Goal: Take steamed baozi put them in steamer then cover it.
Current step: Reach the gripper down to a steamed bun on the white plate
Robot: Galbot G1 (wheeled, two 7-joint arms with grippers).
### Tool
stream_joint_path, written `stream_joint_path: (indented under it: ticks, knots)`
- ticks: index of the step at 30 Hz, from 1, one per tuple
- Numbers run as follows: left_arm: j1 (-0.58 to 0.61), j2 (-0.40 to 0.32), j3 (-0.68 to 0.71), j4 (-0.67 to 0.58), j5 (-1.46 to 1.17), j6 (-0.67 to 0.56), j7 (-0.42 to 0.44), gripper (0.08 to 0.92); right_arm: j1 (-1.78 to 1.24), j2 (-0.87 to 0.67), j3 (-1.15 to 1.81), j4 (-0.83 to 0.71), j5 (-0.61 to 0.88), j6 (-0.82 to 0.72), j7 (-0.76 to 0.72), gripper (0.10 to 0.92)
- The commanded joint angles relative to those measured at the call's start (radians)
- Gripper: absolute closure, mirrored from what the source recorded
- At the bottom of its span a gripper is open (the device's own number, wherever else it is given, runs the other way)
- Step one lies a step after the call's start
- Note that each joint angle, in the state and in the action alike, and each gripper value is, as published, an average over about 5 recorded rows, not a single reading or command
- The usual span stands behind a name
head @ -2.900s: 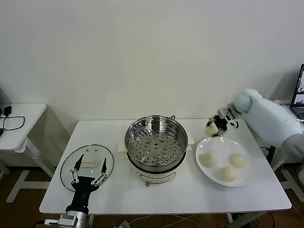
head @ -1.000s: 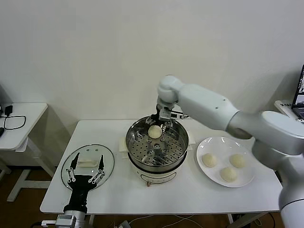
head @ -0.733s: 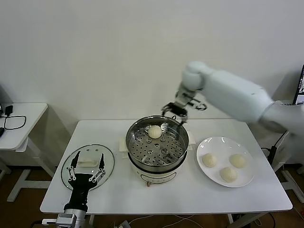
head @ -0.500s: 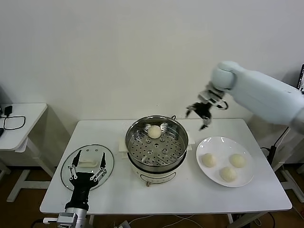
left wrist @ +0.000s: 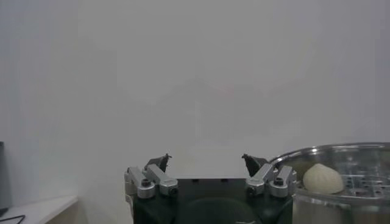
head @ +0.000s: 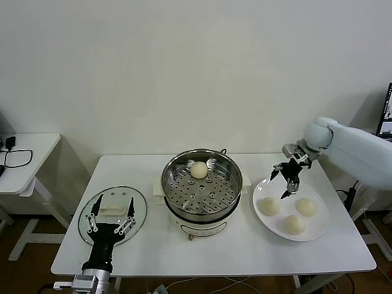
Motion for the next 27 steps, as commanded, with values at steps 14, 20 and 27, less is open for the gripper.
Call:
stream_joint_path:
  ticks: [14,20,27]
  knots:
    - [0.001,-0.005,-0.004,0.014,0.000,-0.007,0.000,0.177,-0.118,0.068,0.033,-0.068,-0.070,-0.030,0.052,0.203]
    - [-0.001,-0.004,-0.005,0.017,-0.001,-0.009,0.000,0.177,-0.127,0.066,0.034,-0.068,-0.079,-0.031,0.052,0.203]
    - [-0.004,-0.006,-0.005,0.022,-0.002,-0.010,-0.001,0.177,-0.147,0.063,0.049,-0.067,-0.081,-0.031,0.070,0.226]
